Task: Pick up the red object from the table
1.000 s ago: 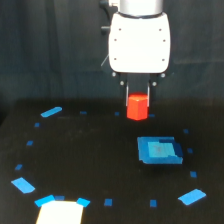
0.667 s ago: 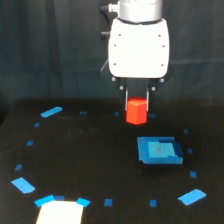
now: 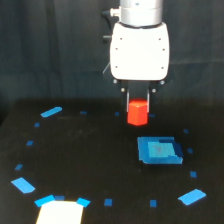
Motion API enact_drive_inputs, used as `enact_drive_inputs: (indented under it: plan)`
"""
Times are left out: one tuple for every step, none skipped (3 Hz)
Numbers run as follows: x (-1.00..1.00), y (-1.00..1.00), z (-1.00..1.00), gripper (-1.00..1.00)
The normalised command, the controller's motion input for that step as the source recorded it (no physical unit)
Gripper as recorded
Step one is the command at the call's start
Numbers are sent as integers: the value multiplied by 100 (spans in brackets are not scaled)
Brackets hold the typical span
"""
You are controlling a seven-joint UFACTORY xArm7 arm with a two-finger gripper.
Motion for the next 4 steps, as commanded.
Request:
enact_drive_inputs:
  plan:
    - [-52, 10, 3, -100]
    - [-18, -6, -77, -100]
    - [-43, 41, -48, -100]
    - [-35, 22, -56, -67]
